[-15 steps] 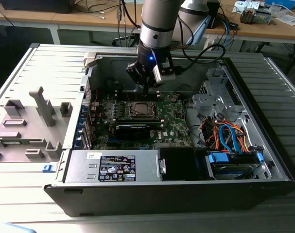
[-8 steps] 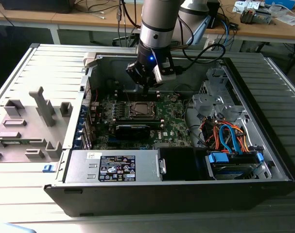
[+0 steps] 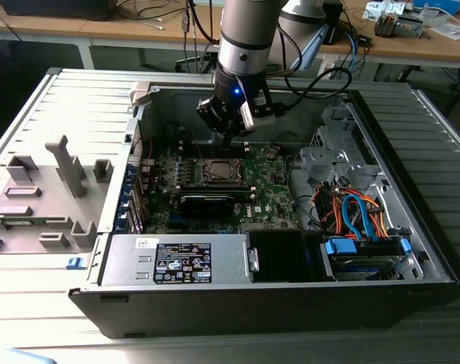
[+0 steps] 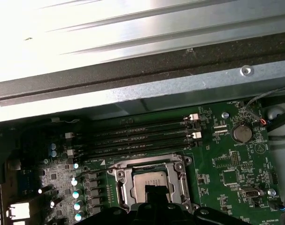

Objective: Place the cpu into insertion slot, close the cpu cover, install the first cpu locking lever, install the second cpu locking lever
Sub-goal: 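Install the first cpu locking lever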

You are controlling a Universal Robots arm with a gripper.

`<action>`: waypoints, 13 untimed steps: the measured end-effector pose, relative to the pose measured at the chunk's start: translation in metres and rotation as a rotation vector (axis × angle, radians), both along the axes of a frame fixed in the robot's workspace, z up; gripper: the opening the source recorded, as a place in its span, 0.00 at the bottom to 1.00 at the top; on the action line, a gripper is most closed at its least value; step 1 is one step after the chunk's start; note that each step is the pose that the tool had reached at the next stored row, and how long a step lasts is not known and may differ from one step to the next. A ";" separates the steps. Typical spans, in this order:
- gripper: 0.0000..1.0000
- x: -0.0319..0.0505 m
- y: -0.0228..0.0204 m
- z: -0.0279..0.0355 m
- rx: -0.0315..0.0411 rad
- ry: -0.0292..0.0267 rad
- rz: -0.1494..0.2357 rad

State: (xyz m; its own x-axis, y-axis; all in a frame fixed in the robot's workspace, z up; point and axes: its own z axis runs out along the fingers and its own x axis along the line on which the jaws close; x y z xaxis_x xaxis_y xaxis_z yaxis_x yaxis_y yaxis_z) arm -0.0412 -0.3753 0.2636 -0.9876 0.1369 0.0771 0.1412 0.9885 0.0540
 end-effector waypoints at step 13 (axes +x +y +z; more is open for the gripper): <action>0.11 0.0000 0.0000 0.0000 0.0059 0.0000 0.029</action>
State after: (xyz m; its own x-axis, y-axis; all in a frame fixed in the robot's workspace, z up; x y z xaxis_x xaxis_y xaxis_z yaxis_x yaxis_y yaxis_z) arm -0.0412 -0.3753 0.2636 -0.9911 0.1078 0.0778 0.1126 0.9918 0.0598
